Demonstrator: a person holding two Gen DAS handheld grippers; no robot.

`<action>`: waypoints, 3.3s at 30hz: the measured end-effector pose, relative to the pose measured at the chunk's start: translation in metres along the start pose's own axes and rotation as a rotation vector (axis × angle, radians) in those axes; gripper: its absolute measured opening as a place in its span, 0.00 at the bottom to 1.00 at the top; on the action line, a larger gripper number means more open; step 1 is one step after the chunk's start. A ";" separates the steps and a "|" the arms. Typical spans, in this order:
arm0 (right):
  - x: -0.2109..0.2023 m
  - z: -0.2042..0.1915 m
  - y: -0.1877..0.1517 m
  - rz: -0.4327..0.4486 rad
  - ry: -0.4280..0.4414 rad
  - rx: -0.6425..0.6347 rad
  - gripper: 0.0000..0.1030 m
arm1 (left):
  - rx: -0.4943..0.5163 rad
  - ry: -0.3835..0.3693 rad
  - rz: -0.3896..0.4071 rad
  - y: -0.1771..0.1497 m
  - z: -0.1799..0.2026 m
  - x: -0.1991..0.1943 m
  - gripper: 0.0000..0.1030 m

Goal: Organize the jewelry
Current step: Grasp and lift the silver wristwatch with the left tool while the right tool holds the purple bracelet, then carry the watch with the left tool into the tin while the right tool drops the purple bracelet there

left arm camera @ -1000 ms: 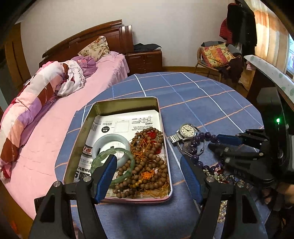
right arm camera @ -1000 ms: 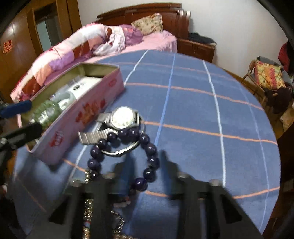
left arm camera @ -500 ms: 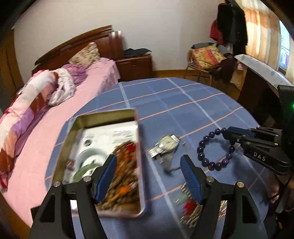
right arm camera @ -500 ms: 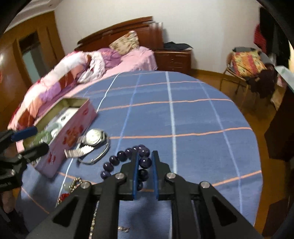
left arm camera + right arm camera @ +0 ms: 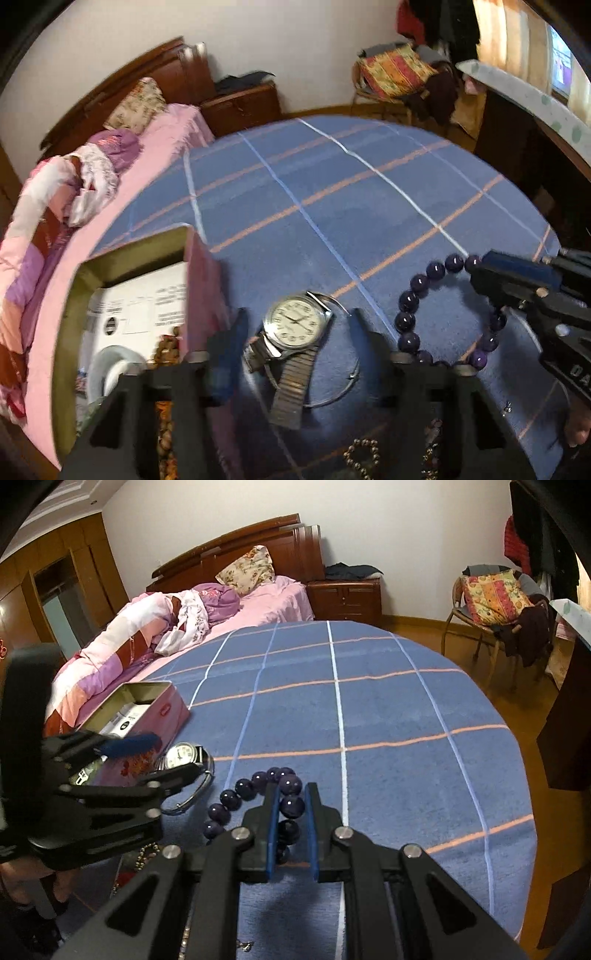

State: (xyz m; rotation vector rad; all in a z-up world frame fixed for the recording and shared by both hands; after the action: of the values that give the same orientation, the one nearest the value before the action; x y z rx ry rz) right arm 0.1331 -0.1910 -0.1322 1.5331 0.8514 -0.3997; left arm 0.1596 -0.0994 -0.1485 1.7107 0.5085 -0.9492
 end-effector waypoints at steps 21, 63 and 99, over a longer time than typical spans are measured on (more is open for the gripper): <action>-0.003 -0.006 -0.001 0.021 0.003 -0.019 0.16 | -0.084 -0.036 0.124 0.004 -0.012 -0.044 0.36; -0.023 -0.147 0.086 0.169 0.129 -0.287 0.16 | -0.258 0.100 0.245 0.005 -0.144 -0.109 0.36; 0.063 -0.175 0.067 0.019 0.085 -0.313 0.16 | -0.344 0.101 0.110 -0.021 -0.183 -0.042 0.39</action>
State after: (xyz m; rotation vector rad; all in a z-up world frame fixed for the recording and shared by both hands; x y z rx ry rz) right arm 0.1825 -0.0022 -0.1000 1.2735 0.9185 -0.1775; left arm 0.1827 0.0832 -0.1058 1.4627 0.6004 -0.6561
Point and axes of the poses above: each gripper's, at about its wrist camera, not at the fingertips, and x roughly the way its jaws point, z to its right, y to its top, the point moved 7 cm from there along x, roughly the way its jaws point, and after that the axes turned 2 degrees about -y, right-handed, at the moved point
